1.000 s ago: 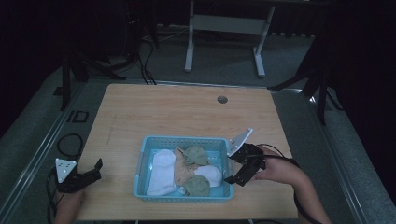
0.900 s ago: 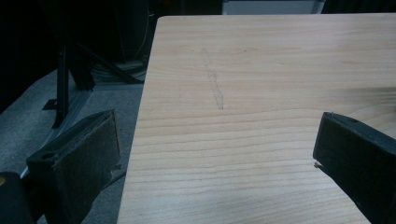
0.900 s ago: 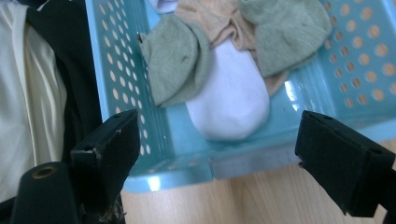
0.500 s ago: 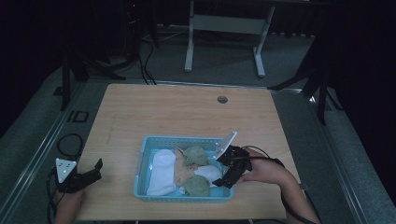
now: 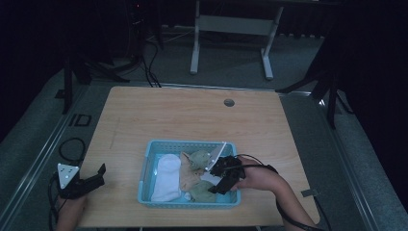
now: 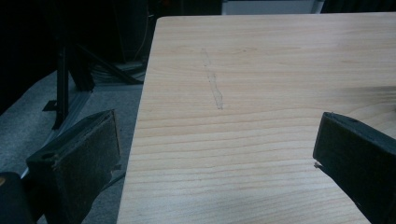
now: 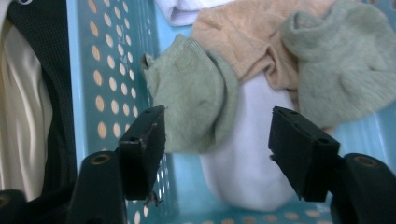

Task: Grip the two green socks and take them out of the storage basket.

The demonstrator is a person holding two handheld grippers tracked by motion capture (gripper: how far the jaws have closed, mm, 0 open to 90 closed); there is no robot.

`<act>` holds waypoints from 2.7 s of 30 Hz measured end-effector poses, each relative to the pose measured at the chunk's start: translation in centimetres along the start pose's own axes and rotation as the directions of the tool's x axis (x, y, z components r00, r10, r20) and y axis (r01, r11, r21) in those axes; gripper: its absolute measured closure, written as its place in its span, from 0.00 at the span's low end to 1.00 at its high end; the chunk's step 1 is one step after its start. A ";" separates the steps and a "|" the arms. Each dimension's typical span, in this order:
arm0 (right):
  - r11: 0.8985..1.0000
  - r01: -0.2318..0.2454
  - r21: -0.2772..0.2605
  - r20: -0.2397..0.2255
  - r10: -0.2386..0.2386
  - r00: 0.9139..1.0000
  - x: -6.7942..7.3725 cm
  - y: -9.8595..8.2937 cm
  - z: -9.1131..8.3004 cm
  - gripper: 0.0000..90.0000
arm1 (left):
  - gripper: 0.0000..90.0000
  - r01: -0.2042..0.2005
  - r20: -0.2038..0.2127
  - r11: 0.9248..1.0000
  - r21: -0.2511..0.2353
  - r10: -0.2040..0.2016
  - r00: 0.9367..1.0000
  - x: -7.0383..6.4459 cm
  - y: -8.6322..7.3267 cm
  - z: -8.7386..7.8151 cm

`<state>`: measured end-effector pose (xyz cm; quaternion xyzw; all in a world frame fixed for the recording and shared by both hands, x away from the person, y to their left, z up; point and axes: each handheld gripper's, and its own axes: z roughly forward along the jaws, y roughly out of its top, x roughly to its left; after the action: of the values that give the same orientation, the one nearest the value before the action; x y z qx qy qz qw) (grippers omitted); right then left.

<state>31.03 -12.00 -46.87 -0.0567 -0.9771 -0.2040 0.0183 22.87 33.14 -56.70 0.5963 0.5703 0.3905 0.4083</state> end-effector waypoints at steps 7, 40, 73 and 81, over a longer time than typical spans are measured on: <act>1.000 0.000 0.018 -0.018 0.000 1.000 -0.1 0.7 1.3 0.48 | 0.00 0.000 0.001 1.000 -0.001 0.000 1.000 0.0 0.0 0.0; 0.988 0.130 0.077 0.026 -0.132 0.991 0.8 2.2 1.6 0.89 | 0.00 -0.003 0.002 1.000 -0.002 0.003 1.000 0.0 0.0 0.0; 0.991 0.126 -0.050 0.166 -0.116 0.979 0.9 2.3 -8.0 0.89 | 0.00 -0.003 0.000 1.000 0.004 0.003 1.000 0.0 0.0 0.0; 0.992 0.101 -0.074 0.210 -0.084 0.974 0.6 1.1 -10.1 0.89 | 0.00 -0.002 -0.001 1.000 0.004 0.002 1.000 0.0 0.0 0.0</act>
<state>30.66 -14.99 -37.18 -0.0326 -0.9659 -0.2386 -0.0951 22.87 33.13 -56.69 0.5975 0.5706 0.3900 0.4066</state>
